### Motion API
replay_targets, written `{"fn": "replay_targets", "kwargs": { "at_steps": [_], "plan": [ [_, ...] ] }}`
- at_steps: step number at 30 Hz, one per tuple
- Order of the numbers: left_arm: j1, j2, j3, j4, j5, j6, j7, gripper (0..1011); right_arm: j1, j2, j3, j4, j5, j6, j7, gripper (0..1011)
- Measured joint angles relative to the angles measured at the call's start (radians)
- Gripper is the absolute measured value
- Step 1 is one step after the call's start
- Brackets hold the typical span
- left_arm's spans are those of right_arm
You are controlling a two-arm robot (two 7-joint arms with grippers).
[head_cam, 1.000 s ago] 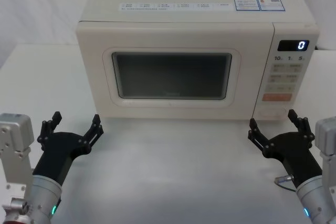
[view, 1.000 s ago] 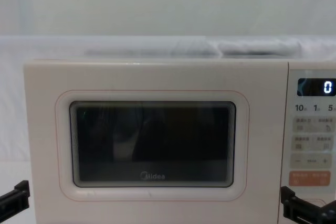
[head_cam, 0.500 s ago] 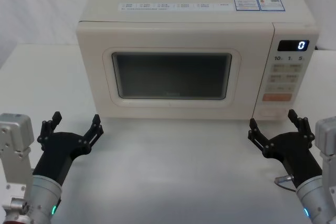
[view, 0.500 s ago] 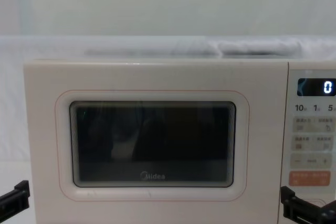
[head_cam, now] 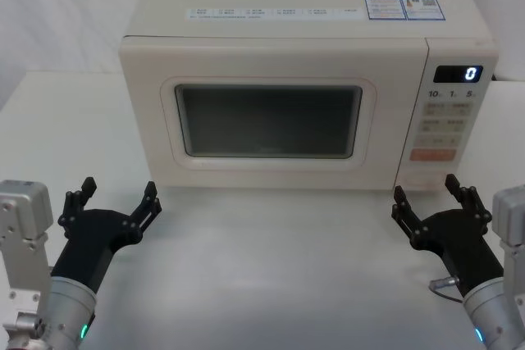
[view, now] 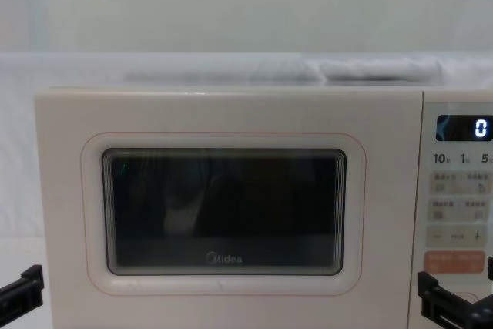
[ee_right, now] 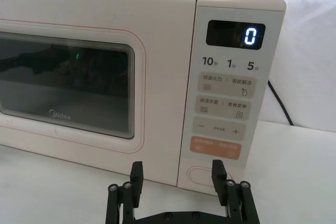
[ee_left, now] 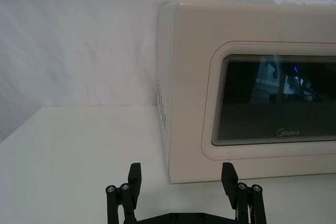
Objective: Press the button to open the microwave door with one hand; close the microwave door with the other hand.
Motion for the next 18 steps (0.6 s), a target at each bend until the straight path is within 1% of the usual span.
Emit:
{"fn": "replay_targets", "kwargs": {
  "at_steps": [3, 4, 7, 8, 9, 10, 12, 14, 17, 18],
  "plan": [
    [0.000, 0.000, 0.000, 0.000, 0.000, 0.000, 0.000, 1001, 0.000, 0.000, 0.000, 0.000, 0.000, 0.000, 0.000, 789],
    [0.000, 0.000, 0.000, 0.000, 0.000, 0.000, 0.000, 1001, 0.000, 0.000, 0.000, 0.000, 0.000, 0.000, 0.000, 748],
    [0.000, 0.000, 0.000, 0.000, 0.000, 0.000, 0.000, 1001, 0.000, 0.000, 0.000, 0.000, 0.000, 0.000, 0.000, 688],
    [0.000, 0.000, 0.000, 0.000, 0.000, 0.000, 0.000, 1001, 0.000, 0.000, 0.000, 0.000, 0.000, 0.000, 0.000, 628],
    [0.000, 0.000, 0.000, 0.000, 0.000, 0.000, 0.000, 1001, 0.000, 0.000, 0.000, 0.000, 0.000, 0.000, 0.000, 610],
    [0.000, 0.000, 0.000, 0.000, 0.000, 0.000, 0.000, 1001, 0.000, 0.000, 0.000, 0.000, 0.000, 0.000, 0.000, 546],
    [0.000, 0.000, 0.000, 0.000, 0.000, 0.000, 0.000, 1001, 0.000, 0.000, 0.000, 0.000, 0.000, 0.000, 0.000, 508],
    [0.000, 0.000, 0.000, 0.000, 0.000, 0.000, 0.000, 1001, 0.000, 0.000, 0.000, 0.000, 0.000, 0.000, 0.000, 423],
    [0.000, 0.000, 0.000, 0.000, 0.000, 0.000, 0.000, 1001, 0.000, 0.000, 0.000, 0.000, 0.000, 0.000, 0.000, 363],
    [0.000, 0.000, 0.000, 0.000, 0.000, 0.000, 0.000, 1001, 0.000, 0.000, 0.000, 0.000, 0.000, 0.000, 0.000, 304]
  ]
}}
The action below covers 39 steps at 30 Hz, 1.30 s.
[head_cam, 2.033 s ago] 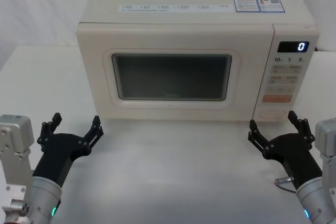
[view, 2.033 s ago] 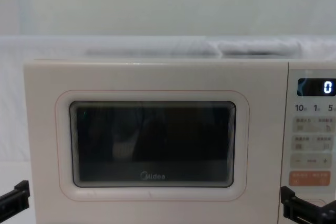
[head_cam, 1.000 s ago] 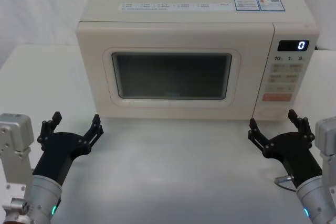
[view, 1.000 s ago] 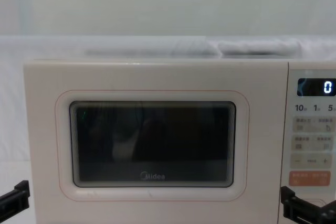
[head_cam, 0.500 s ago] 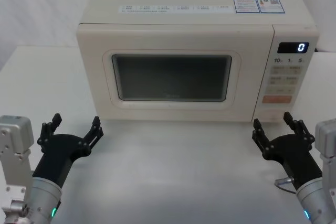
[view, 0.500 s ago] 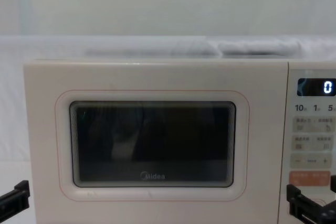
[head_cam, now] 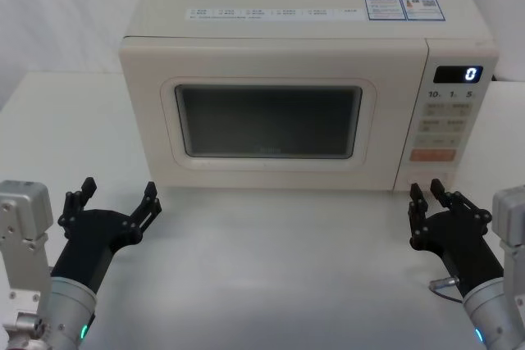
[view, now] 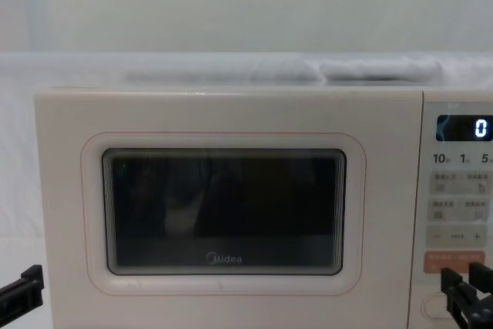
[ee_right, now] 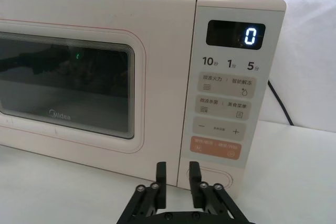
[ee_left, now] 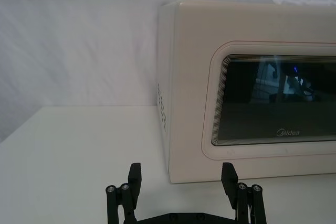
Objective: Press the button to open the microwave door with one hand; close the microwave door with the other hand.
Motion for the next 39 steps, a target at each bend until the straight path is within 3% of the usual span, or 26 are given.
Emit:
{"fn": "replay_targets", "kwargs": {
  "at_steps": [11, 39],
  "plan": [
    [0.000, 0.000, 0.000, 0.000, 0.000, 0.000, 0.000, 1001, 0.000, 0.000, 0.000, 0.000, 0.000, 0.000, 0.000, 0],
    [0.000, 0.000, 0.000, 0.000, 0.000, 0.000, 0.000, 1001, 0.001, -0.002, 0.003, 0.000, 0.001, 0.005, 0.004, 0]
  ]
}}
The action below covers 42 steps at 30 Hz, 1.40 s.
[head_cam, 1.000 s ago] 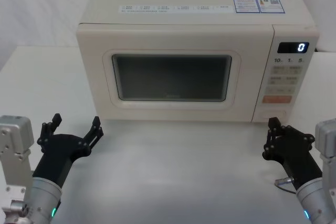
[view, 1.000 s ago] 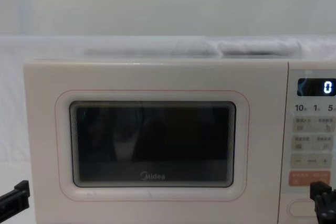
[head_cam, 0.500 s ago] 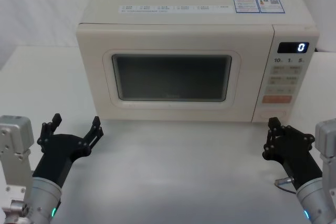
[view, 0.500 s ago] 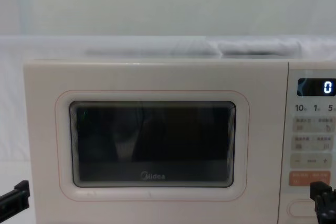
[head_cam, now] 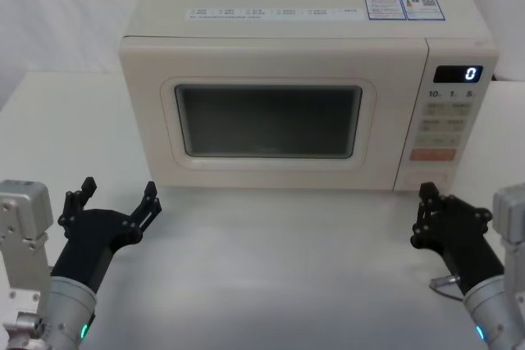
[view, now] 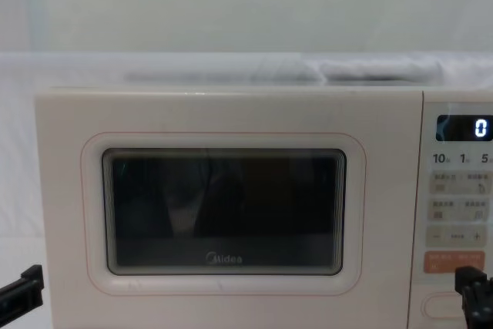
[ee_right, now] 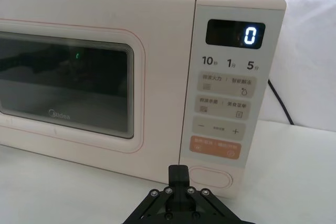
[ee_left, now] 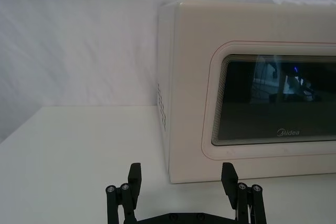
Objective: Press the button to open the microwave door with one hand; close the microwave door with the other hand.
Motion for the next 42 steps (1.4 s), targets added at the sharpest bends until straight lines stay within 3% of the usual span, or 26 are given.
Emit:
{"fn": "replay_targets", "kwargs": {
  "at_steps": [20, 33, 42],
  "plan": [
    [0.000, 0.000, 0.000, 0.000, 0.000, 0.000, 0.000, 1001, 0.076, -0.024, 0.067, 0.011, 0.028, 0.228, 0.115, 0],
    [0.000, 0.000, 0.000, 0.000, 0.000, 0.000, 0.000, 1001, 0.159, -0.044, 0.069, 0.088, 0.010, 0.302, 0.154, 0],
    [0.000, 0.000, 0.000, 0.000, 0.000, 0.000, 0.000, 1001, 0.187, -0.060, 0.075, 0.117, 0.007, 0.350, 0.159, 0]
  ]
}}
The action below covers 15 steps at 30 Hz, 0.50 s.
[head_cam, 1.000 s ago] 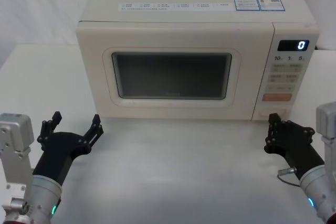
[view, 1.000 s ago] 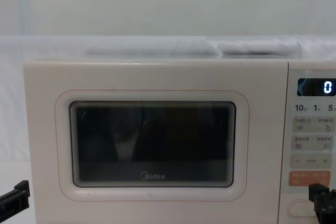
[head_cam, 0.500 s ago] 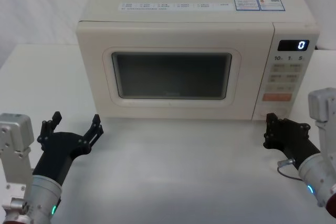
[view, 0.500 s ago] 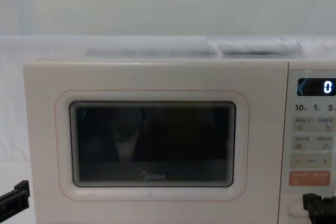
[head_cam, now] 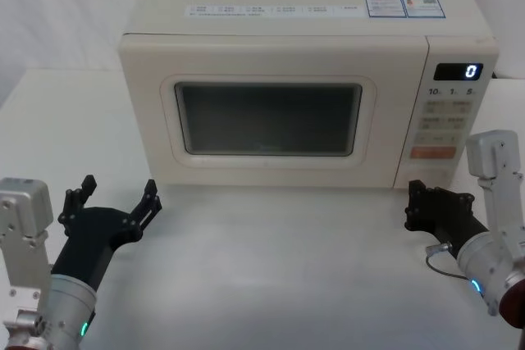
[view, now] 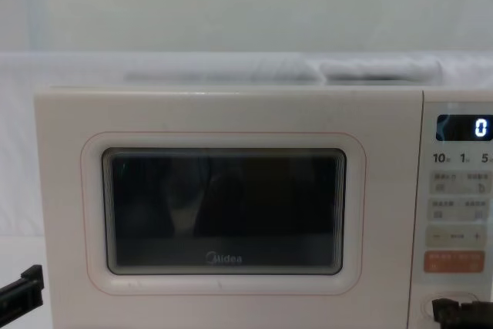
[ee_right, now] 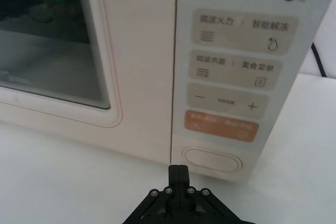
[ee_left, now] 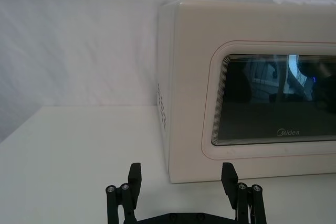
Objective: Press the button to open the microwave door with one hand; close the microwave door with the other hand.
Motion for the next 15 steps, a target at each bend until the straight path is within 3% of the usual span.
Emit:
{"fn": "replay_targets", "kwargs": {
  "at_steps": [15],
  "plan": [
    [0.000, 0.000, 0.000, 0.000, 0.000, 0.000, 0.000, 1001, 0.044, -0.016, 0.031, 0.072, 0.009, -0.018, 0.001, 0]
  ]
}}
